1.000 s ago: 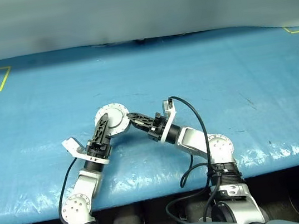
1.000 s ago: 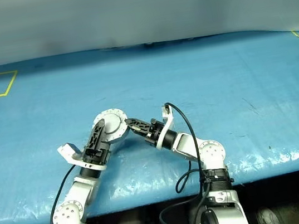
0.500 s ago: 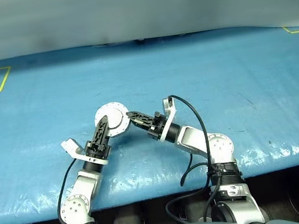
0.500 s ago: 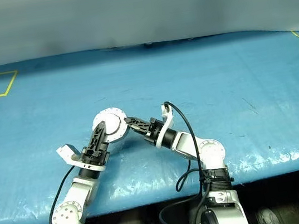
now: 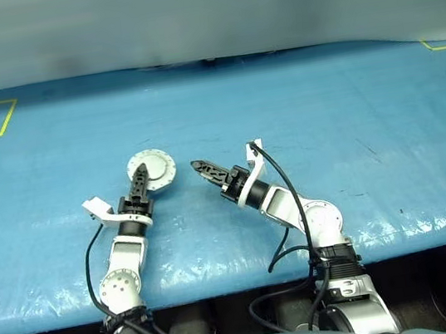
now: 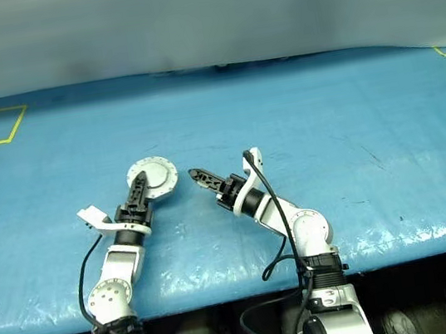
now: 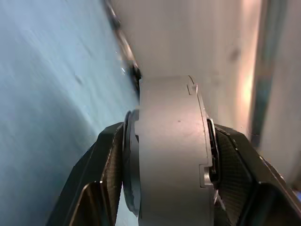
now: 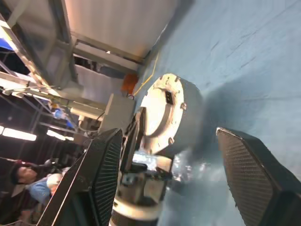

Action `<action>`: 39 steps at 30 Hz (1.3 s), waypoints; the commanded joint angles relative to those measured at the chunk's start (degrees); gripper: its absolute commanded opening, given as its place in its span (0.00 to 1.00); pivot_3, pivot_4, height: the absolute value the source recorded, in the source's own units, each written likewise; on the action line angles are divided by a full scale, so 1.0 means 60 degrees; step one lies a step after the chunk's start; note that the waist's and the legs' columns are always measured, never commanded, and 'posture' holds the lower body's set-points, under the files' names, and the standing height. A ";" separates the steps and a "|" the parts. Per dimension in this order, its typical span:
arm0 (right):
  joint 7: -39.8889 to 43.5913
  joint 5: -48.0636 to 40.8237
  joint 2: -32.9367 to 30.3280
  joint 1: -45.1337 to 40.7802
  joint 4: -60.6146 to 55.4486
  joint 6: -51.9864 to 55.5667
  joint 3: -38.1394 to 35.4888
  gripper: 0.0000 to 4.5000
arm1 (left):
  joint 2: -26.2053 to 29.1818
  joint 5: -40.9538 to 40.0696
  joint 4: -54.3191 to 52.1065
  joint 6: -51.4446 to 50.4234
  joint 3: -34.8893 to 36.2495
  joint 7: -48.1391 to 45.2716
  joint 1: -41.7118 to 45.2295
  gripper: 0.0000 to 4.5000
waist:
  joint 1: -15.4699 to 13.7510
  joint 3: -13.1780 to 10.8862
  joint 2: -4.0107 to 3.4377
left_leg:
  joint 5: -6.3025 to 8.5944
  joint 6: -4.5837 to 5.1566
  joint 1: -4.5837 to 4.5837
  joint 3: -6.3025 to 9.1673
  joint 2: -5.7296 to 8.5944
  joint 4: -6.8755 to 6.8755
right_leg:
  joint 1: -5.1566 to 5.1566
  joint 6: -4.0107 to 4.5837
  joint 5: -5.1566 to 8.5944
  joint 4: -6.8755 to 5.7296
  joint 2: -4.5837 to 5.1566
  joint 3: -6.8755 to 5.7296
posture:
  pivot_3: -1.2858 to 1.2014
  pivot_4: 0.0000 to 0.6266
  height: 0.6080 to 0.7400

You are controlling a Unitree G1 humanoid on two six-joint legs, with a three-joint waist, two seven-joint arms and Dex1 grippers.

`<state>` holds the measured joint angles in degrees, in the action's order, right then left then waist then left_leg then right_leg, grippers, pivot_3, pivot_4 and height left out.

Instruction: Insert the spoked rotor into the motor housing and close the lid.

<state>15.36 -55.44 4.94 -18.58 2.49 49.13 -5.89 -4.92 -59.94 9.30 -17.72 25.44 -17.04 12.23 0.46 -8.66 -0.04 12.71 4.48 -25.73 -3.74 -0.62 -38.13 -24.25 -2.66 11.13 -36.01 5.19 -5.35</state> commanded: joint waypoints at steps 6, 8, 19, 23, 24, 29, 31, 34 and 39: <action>0.0546 0.0350 -0.0332 0.0441 -0.1067 -0.0407 0.0083 0.74 | 0.0632 0.1226 0.2827 0.1447 0.0530 0.0411 0.2684 0.54 | 0.0002 -0.0020 0.0037 | 0.0006 0.0018 -0.0006 -0.0009 0.0020 -0.0001 | 0.0010 -0.0028 -0.0064 0.0017 0.0007 0.0005 | 0.52 0.24 1.00; 0.0551 0.0402 -0.0319 0.0580 -0.1207 -0.0409 0.0135 0.74 | 0.0824 0.1452 0.3563 0.1576 0.0618 0.0341 0.3096 0.54 | 0.0028 -0.0022 0.0041 | 0.0005 0.0018 -0.0006 -0.0009 0.0019 -0.0001 | 0.0010 -0.0029 -0.0065 0.0016 0.0005 0.0003 | 0.52 0.24 1.00; 0.0563 0.0757 -0.0291 0.0750 -0.1147 -0.0473 0.0337 0.74 | 0.1225 0.2532 0.4590 0.3336 0.1216 0.0760 0.3385 0.89 | 0.0102 -0.0021 0.0041 | 0.0003 0.0012 0.0046 -0.0025 0.0003 0.0000 | 0.0045 -0.0033 -0.0067 0.0013 0.0004 0.0011 | 0.52 0.24 1.00; 0.0619 0.0888 -0.0332 0.0671 -0.1023 -0.0434 0.0408 0.74 | 0.1270 0.2797 0.3739 0.3851 0.1243 0.0835 0.2788 0.99 | 0.0170 -0.0020 0.0040 | 0.0005 0.0008 0.0103 -0.0036 -0.0008 0.0014 | 0.0086 -0.0025 -0.0061 0.0010 0.0008 0.0016 | 0.52 0.24 1.00; 0.0646 0.0953 -0.0347 0.0648 -0.0988 -0.0444 0.0436 0.74 | 0.1306 0.2840 0.3430 0.3898 0.1250 0.0848 0.2594 0.99 | 0.0178 -0.0020 0.0040 | 0.0005 0.0008 0.0104 -0.0037 -0.0011 0.0016 | 0.0085 -0.0021 -0.0060 0.0010 0.0009 0.0015 | 0.52 0.24 1.00; 0.0785 0.1599 -0.0431 0.0589 -0.0891 -0.0913 0.0641 0.74 | 0.1586 0.3338 0.2113 0.4087 0.1119 0.0940 0.1587 0.99 | 0.0108 -0.0020 0.0040 | 0.0003 0.0002 0.0101 -0.0039 -0.0011 0.0024 | 0.0080 -0.0008 -0.0061 0.0010 0.0017 0.0013 | 0.52 0.24 1.00; 0.0915 0.2215 -0.0518 0.0654 -0.0940 -0.1548 0.0870 0.74 | 0.1757 0.3649 0.1637 0.4039 0.0749 0.0435 0.1172 0.99 | 0.0043 -0.0020 0.0040 | 0.0005 0.0001 0.0100 -0.0038 -0.0008 0.0021 | 0.0080 -0.0007 -0.0060 0.0011 0.0020 0.0010 | 0.52 0.24 1.00; 0.1525 0.4120 -0.0980 0.0927 -0.0918 -0.4060 0.1548 0.74 | 0.2230 0.4309 0.0563 0.4070 -0.0498 -0.1410 0.0222 0.99 | 0.0005 -0.0021 0.0039 | 0.0008 0.0000 0.0098 -0.0038 0.0001 0.0018 | 0.0055 0.0034 -0.0032 0.0017 0.0026 0.0004 | 0.52 0.24 1.00; 0.2801 0.5308 -0.2113 0.1124 -0.0564 -0.5919 0.1886 0.74 | 0.2799 0.4505 -0.0740 0.3640 -0.2044 -0.3534 -0.0833 0.99 | 0.0030 -0.0021 0.0038 | 0.0028 -0.0005 0.0101 -0.0060 0.0021 0.0010 | 0.0040 0.0038 -0.0029 0.0024 0.0055 0.0015 | 0.52 0.24 1.00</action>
<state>30.08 -25.19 -7.27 -11.90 -0.39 17.52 5.57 11.01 -33.61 8.17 4.76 15.17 -34.75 7.58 0.64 -8.79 0.18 12.93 4.37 -25.12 -4.14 -0.51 -38.07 -24.03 -2.44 10.96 -35.87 5.53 -5.26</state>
